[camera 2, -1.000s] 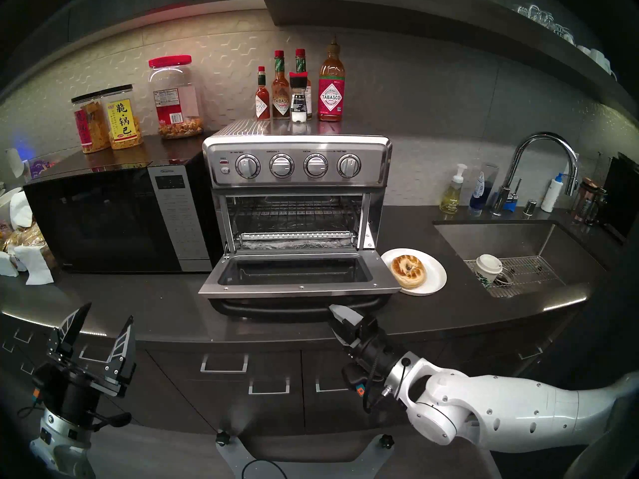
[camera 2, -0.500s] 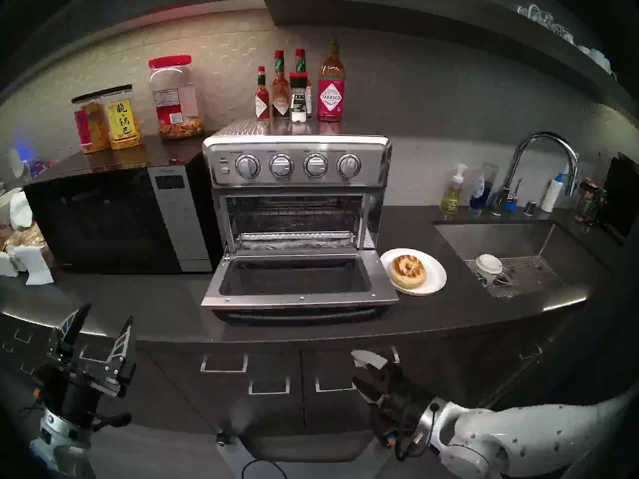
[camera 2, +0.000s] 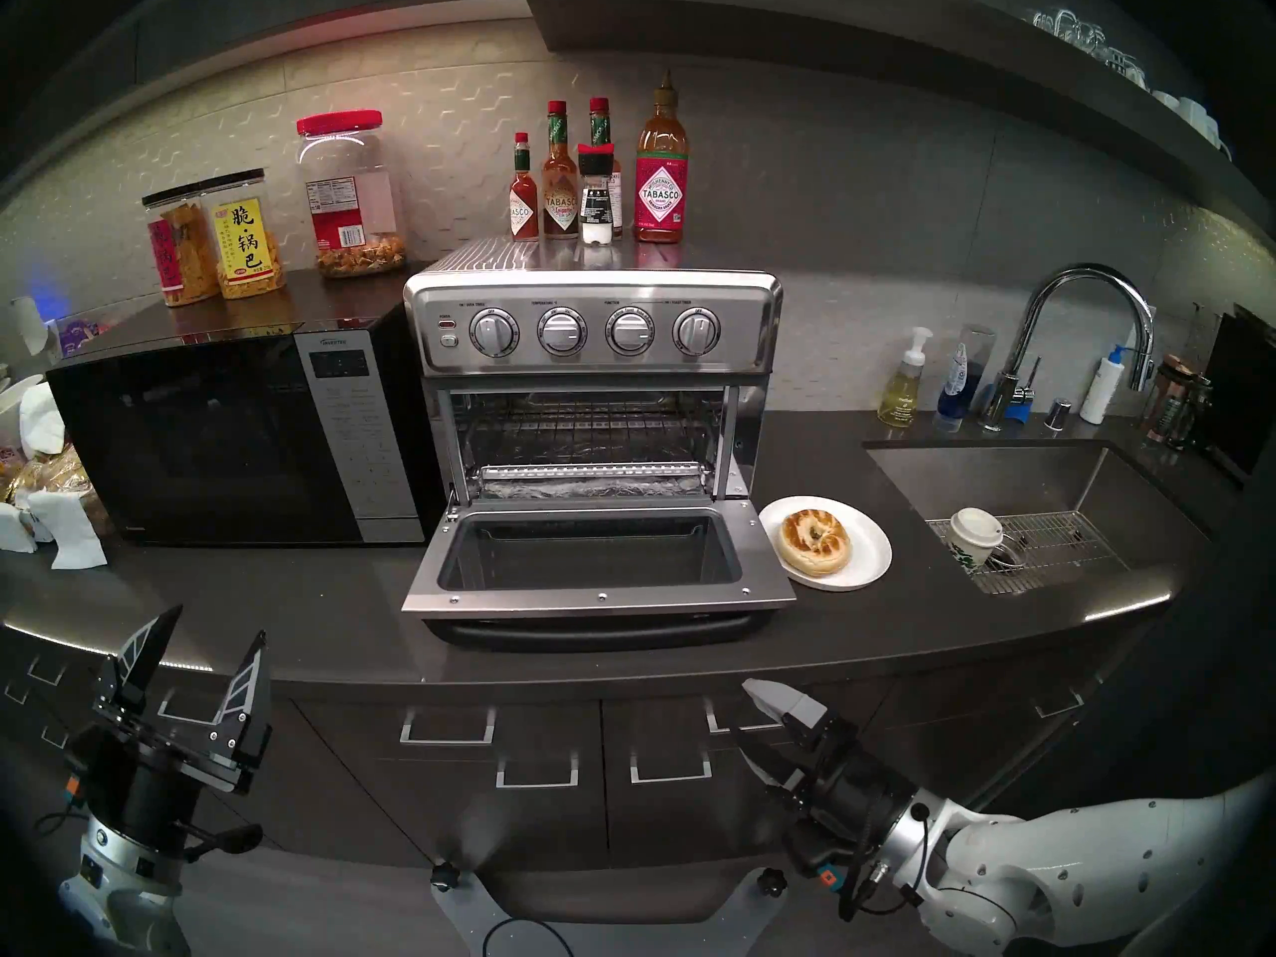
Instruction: Open the oven and place the bagel inside on the rack
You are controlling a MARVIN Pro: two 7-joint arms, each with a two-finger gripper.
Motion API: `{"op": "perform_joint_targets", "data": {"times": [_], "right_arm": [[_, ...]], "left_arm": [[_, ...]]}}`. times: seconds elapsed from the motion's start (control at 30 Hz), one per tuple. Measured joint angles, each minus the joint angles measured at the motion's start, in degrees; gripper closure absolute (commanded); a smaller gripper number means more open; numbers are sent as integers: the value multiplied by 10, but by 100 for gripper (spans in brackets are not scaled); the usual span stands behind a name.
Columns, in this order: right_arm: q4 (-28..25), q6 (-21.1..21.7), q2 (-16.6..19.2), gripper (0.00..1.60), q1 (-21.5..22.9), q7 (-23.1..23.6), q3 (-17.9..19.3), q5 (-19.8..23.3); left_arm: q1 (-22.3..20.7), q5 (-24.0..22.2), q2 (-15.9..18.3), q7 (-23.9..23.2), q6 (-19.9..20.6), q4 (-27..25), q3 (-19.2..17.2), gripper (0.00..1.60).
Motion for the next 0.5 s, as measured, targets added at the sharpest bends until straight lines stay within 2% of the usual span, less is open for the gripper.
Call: {"op": "perform_joint_targets", "data": {"times": [0.5], "right_arm": [[66, 14, 15, 0, 16, -89, 67, 31]], "left_arm": [[-2, 0, 0, 0, 0, 3, 0, 0]]}}
